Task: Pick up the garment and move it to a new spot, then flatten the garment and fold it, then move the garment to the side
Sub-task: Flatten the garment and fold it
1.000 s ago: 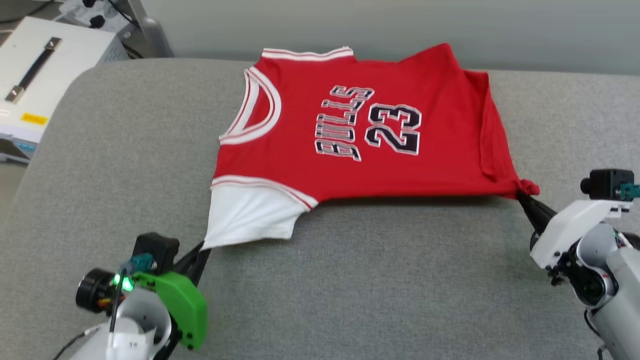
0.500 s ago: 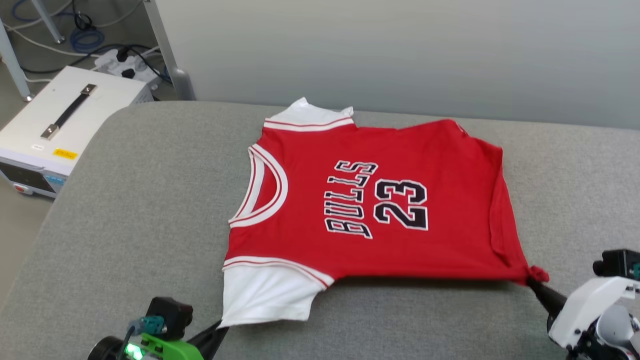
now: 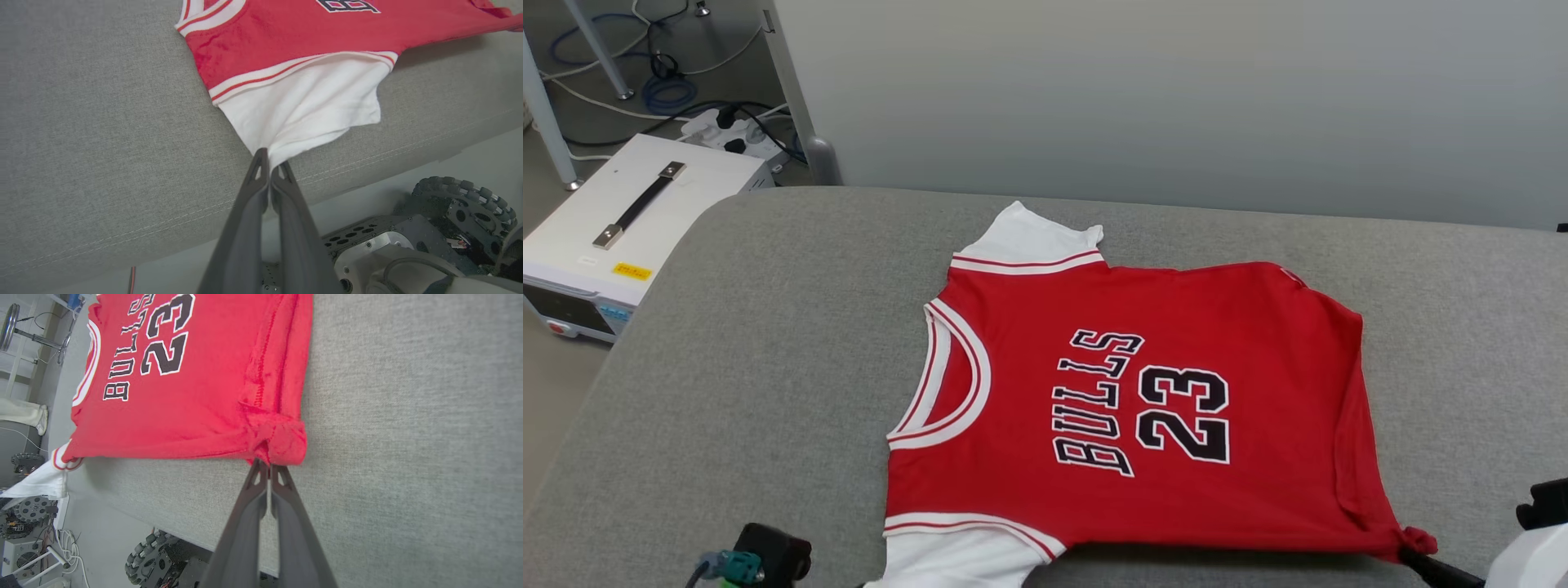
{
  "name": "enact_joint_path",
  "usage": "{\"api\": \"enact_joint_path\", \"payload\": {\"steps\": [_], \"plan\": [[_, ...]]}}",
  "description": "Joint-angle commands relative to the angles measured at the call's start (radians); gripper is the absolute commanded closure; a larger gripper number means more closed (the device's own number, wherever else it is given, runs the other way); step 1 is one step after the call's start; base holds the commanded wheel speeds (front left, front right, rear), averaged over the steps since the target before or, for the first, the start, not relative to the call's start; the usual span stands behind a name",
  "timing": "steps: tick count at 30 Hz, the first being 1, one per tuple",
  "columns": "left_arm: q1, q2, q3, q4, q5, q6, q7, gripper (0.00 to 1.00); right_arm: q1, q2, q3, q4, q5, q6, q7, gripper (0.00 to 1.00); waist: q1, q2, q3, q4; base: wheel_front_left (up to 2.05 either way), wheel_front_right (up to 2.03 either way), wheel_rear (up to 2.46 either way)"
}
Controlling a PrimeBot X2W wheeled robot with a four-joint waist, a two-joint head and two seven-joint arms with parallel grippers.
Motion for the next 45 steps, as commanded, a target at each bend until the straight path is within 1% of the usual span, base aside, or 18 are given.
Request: {"api": "enact_joint_path", "payload": {"steps": [1, 6, 13, 17, 21, 27, 33, 40, 41, 42, 43, 44, 45], "plan": [[-0.015, 0.006, 0.015, -0.009, 0.004, 0.005, -0.013, 1.00, 0.008, 0.011, -0.030, -0.025, -0.019, -0.001, 0.014, 1.00, 0.0001, 0.0000, 0.014, -0.005, 0.00, 0.00, 0.00], [-0.098, -0.006, 0.052, -0.025, 0.026, 0.002, -0.039, 1.00, -0.013, 0.067, -0.115, -0.106, -0.081, -0.001, 0.083, 1.00, 0.0001, 0.0000, 0.055, -0.012, 0.00, 0.00, 0.00], [-0.262, -0.045, 0.068, -0.009, 0.060, -0.025, -0.028, 1.00, -0.096, 0.160, -0.216, -0.183, -0.171, -0.001, 0.181, 1.00, 0.0001, 0.0000, 0.131, -0.018, 0.00, 0.00, 0.00], [-0.347, -0.062, 0.064, 0.036, 0.075, -0.048, -0.009, 1.00, -0.165, 0.199, -0.249, -0.190, -0.227, -0.001, 0.219, 1.00, 0.0001, 0.0000, 0.171, -0.029, 0.00, 0.00, 0.00], [-0.421, -0.084, 0.052, 0.100, 0.081, -0.077, 0.013, 1.00, -0.229, 0.223, -0.255, -0.170, -0.283, -0.001, 0.260, 1.00, 0.0001, 0.0000, 0.207, -0.039, 0.00, 0.00, 0.00], [-0.510, -0.117, 0.025, 0.223, 0.095, -0.113, 0.046, 1.00, -0.310, 0.248, -0.247, -0.123, -0.336, -0.001, 0.280, 1.00, 0.0001, 0.0000, 0.248, -0.056, 0.00, 0.00, 0.00], [-0.582, -0.151, 0.001, 0.340, 0.118, -0.135, 0.058, 1.00, -0.364, 0.252, -0.228, -0.072, -0.376, -0.001, 0.286, 1.00, 0.0001, 0.0000, 0.284, -0.069, 0.00, 0.00, 0.00], [-0.652, -0.204, -0.023, 0.472, 0.131, -0.159, 0.046, 1.00, -0.408, 0.246, -0.198, -0.019, -0.406, -0.001, 0.256, 1.00, 0.0001, 0.0000, 0.312, -0.075, 0.00, 0.00, 0.00], [-0.661, -0.215, -0.025, 0.494, 0.130, -0.160, 0.044, 0.77, -0.412, 0.249, -0.196, -0.013, -0.405, -0.001, 0.251, 1.00, 0.0001, 0.0000, 0.315, -0.075, 0.00, 0.00, 0.00], [-0.672, -0.223, -0.029, 0.514, 0.138, -0.160, 0.038, 0.09, -0.416, 0.249, -0.195, -0.009, -0.408, -0.001, 0.242, 0.88, 0.0001, 0.0000, 0.316, -0.074, 0.00, 0.00, 0.00], [-0.680, -0.230, -0.031, 0.531, 0.144, -0.158, 0.030, 0.00, -0.419, 0.248, -0.193, -0.006, -0.411, -0.001, 0.232, 0.29, 0.0001, 0.0000, 0.317, -0.074, 0.00, 0.00, 0.00], [-0.689, -0.239, -0.032, 0.552, 0.157, -0.151, 0.013, 0.00, -0.422, 0.248, -0.193, 0.000, -0.415, -0.001, 0.220, 0.00, 0.0001, 0.0000, 0.315, -0.073, 0.00, 0.00, 0.00], [-0.695, -0.244, -0.038, 0.568, 0.171, -0.150, 0.000, 0.00, -0.424, 0.249, -0.191, 0.005, -0.417, -0.001, 0.211, 0.00, 0.0001, 0.0000, 0.313, -0.073, 0.00, 0.00, 0.00]]}}
